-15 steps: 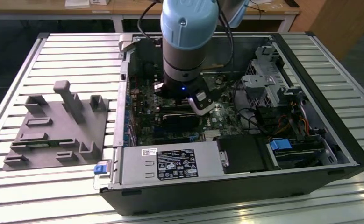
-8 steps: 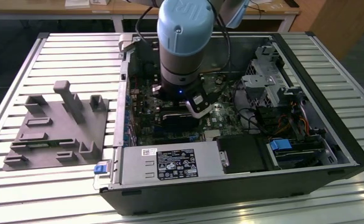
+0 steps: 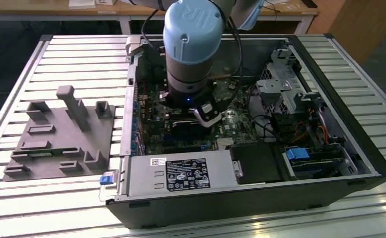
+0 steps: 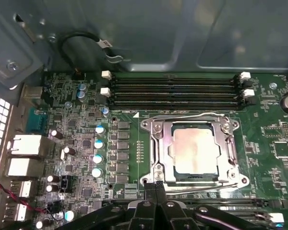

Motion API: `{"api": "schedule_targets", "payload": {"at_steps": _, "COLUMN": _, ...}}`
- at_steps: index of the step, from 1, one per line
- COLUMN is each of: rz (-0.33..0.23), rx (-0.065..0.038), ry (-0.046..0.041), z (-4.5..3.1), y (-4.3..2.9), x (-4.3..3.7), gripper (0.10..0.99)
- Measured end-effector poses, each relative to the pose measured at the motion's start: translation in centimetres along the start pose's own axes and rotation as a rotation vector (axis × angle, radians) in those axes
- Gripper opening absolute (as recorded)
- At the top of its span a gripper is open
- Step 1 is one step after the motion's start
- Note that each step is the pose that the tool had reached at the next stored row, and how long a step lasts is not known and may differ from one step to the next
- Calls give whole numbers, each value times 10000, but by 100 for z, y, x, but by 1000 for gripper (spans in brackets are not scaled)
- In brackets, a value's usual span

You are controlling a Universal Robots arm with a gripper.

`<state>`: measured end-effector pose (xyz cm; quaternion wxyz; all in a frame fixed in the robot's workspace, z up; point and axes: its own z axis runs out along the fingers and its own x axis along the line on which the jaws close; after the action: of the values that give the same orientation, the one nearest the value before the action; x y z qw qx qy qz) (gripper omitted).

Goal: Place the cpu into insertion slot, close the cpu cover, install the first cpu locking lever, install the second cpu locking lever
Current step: 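Install the second cpu locking lever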

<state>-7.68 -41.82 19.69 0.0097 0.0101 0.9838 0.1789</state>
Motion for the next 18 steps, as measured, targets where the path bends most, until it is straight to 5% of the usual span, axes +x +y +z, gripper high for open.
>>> {"api": "schedule_targets", "payload": {"at_steps": 13, "rz": 7, "rx": -285, "ry": 6, "z": 69, "y": -27, "x": 26, "gripper": 106}}
{"api": "schedule_targets", "payload": {"at_steps": 18, "rz": 9, "rx": -313, "ry": 6, "z": 81, "y": -18, "x": 33, "gripper": 106}}
